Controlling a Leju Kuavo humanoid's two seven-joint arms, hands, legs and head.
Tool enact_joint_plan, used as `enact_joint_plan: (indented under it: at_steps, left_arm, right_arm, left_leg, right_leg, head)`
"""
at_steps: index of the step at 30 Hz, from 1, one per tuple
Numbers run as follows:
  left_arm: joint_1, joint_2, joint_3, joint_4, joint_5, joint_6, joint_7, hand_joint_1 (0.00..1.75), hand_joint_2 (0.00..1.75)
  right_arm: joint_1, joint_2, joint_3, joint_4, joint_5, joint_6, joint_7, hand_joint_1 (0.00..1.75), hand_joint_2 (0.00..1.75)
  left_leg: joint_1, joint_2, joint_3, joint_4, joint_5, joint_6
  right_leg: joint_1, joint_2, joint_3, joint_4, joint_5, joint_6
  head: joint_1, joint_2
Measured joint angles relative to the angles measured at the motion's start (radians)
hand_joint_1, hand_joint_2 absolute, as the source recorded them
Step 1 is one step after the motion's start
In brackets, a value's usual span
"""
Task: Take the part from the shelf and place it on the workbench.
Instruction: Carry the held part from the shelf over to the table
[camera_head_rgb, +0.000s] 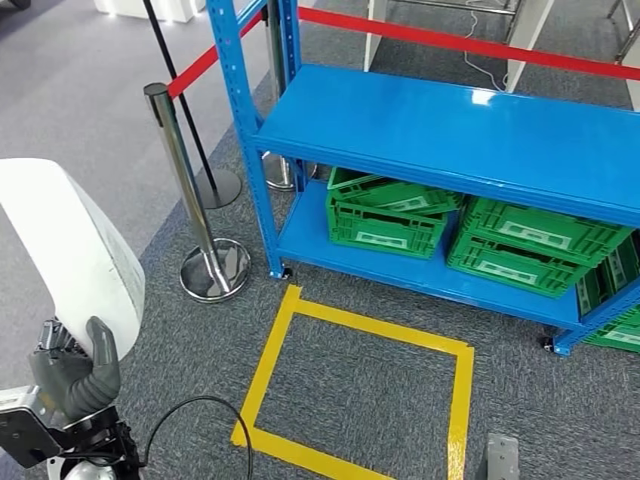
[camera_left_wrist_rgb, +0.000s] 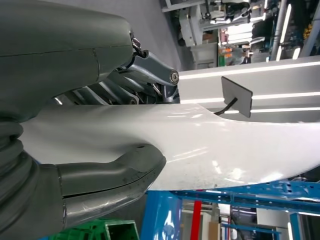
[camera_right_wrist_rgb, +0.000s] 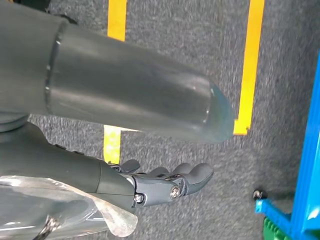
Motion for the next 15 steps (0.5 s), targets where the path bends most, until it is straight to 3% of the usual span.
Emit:
enact_joint_plan:
  at_steps: [3, 4, 7, 8, 9, 10, 12, 14, 15]
  left_arm:
    - [0.001, 0.001, 0.000, -0.005, 0.004, -0.002, 0.000, 1.75, 1.75]
    - [0.000, 0.001, 0.000, -0.007, 0.005, -0.004, 0.000, 1.75, 1.75]
    - [-0.001, 0.002, 0.000, -0.008, 0.008, -0.012, 0.000, 1.75, 1.75]
    - [-0.001, 0.002, 0.000, -0.008, 0.009, -0.013, 0.000, 1.75, 1.75]
    - [-0.001, 0.002, 0.000, -0.009, 0.011, -0.014, 0.000, 1.75, 1.75]
    - [-0.001, 0.002, 0.000, -0.009, 0.012, -0.016, 0.000, 1.75, 1.75]
    - [-0.003, 0.003, 0.001, -0.009, 0.012, -0.020, 0.000, 1.75, 1.75]
    - [-0.006, 0.003, 0.001, -0.011, 0.012, -0.024, 0.000, 1.75, 1.75]
    - [-0.008, 0.004, 0.001, -0.011, 0.013, -0.025, 0.000, 1.75, 1.75]
  right_arm:
    - [0.000, 0.001, 0.005, -0.004, -0.012, 0.025, -0.018, 0.00, 0.00]
    - [0.000, 0.001, 0.007, -0.007, -0.016, 0.035, -0.021, 0.00, 0.00]
    - [0.002, 0.001, 0.010, -0.012, -0.033, 0.058, -0.023, 0.00, 0.00]
    - [0.004, 0.001, 0.011, -0.013, -0.038, 0.063, -0.022, 0.00, 0.00]
    - [0.005, 0.001, 0.014, -0.013, -0.039, 0.066, -0.022, 0.00, 0.00]
    - [0.005, 0.001, 0.018, -0.014, -0.038, 0.068, -0.022, 0.00, 0.00]
    - [0.006, 0.000, 0.034, -0.014, -0.022, 0.069, -0.022, 0.00, 0.00]
    - [0.009, -0.001, 0.050, -0.014, -0.005, 0.070, -0.023, 0.00, 0.00]
    - [0.010, -0.002, 0.057, -0.013, -0.001, 0.070, -0.023, 0.00, 0.00]
  left_leg:
    - [0.003, 0.000, -0.005, -0.012, 0.008, 0.020]
    - [0.005, 0.000, -0.006, -0.016, 0.012, 0.026]
    - [0.002, 0.001, -0.011, -0.017, 0.016, 0.035]
    - [0.000, 0.000, -0.012, -0.017, 0.016, 0.036]
    - [-0.001, -0.001, -0.012, -0.016, 0.017, 0.036]
    - [-0.002, -0.005, -0.012, -0.015, 0.017, 0.036]
    - [-0.004, -0.015, -0.013, -0.010, 0.016, 0.033]
    - [-0.005, -0.027, -0.022, -0.002, 0.016, 0.025]
    - [-0.004, -0.034, -0.027, 0.000, 0.019, 0.020]
  right_leg:
    - [-0.002, 0.002, -0.015, 0.013, -0.012, 0.016]
    - [-0.002, 0.006, -0.031, 0.045, -0.034, 0.019]
    - [-0.002, 0.014, -0.120, 0.237, -0.125, 0.024]
    - [-0.002, 0.015, -0.140, 0.279, -0.134, 0.024]
    - [-0.002, 0.016, -0.141, 0.281, -0.122, 0.024]
    - [-0.002, 0.017, -0.123, 0.244, -0.093, 0.022]
    - [-0.003, 0.044, -0.053, 0.107, -0.028, 0.017]
    - [-0.005, 0.072, -0.006, 0.017, -0.005, 0.012]
    - [-0.004, 0.077, 0.000, 0.008, -0.009, 0.011]
  head:
    - [0.001, 0.000]
    - [0.002, 0.000]
    - [0.004, 0.000]
    - [0.004, 0.000]
    - [0.004, 0.000]
    - [0.004, 0.000]
    - [0.004, 0.000]
    - [0.003, 0.000]
    - [0.003, 0.000]
